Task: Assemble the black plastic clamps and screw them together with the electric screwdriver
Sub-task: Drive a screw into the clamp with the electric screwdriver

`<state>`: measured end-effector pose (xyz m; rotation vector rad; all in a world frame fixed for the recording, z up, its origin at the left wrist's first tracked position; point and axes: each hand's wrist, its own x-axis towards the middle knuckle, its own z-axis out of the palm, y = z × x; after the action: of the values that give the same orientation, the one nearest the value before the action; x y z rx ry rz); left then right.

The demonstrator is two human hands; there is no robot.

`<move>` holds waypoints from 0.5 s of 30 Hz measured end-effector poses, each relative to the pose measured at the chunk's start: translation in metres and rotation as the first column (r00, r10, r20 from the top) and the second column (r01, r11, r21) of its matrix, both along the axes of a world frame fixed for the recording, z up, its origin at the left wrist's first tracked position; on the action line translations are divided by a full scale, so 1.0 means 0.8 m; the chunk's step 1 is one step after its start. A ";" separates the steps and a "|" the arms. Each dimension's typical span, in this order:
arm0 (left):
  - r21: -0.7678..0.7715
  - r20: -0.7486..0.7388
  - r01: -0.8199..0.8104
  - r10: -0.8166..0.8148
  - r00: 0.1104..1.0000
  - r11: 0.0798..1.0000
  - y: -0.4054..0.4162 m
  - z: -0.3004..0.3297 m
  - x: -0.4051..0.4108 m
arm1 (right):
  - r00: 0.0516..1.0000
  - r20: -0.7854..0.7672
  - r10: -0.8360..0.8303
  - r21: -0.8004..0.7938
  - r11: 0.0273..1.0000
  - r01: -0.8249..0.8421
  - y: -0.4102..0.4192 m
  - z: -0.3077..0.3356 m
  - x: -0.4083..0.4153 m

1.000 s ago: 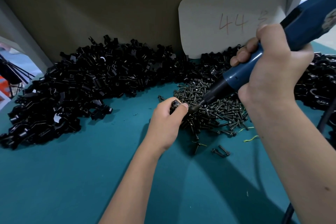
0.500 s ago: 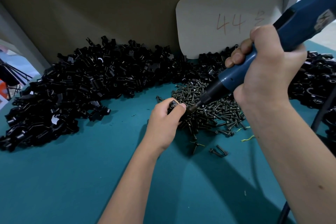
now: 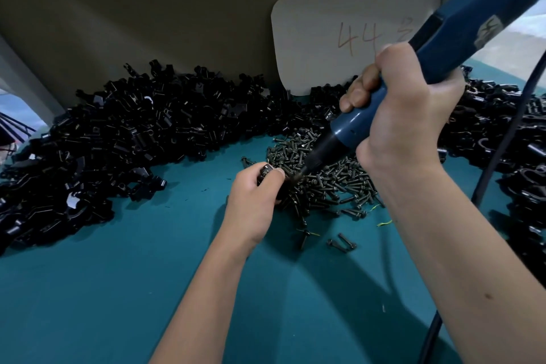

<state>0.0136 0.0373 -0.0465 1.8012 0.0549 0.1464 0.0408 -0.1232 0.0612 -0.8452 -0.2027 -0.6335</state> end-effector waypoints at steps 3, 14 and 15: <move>0.028 0.015 -0.023 0.023 1.000 0.999 -0.002 -0.001 -0.002 | 0.999 -0.050 -0.006 0.052 0.999 0.009 -0.002 -0.006 0.003; 0.324 0.297 -0.349 0.256 0.920 0.879 -0.022 -0.005 -0.016 | 0.947 -0.320 -0.007 0.331 0.936 0.119 -0.016 -0.040 0.022; 0.317 0.306 -0.363 0.267 0.914 0.876 -0.022 -0.005 -0.016 | 0.948 -0.318 -0.007 0.340 0.933 0.121 -0.016 -0.040 0.022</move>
<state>0.0007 0.0193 -0.0502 2.1238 0.1503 0.6629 0.0588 -0.1361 0.0292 -0.5901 0.2255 -0.5668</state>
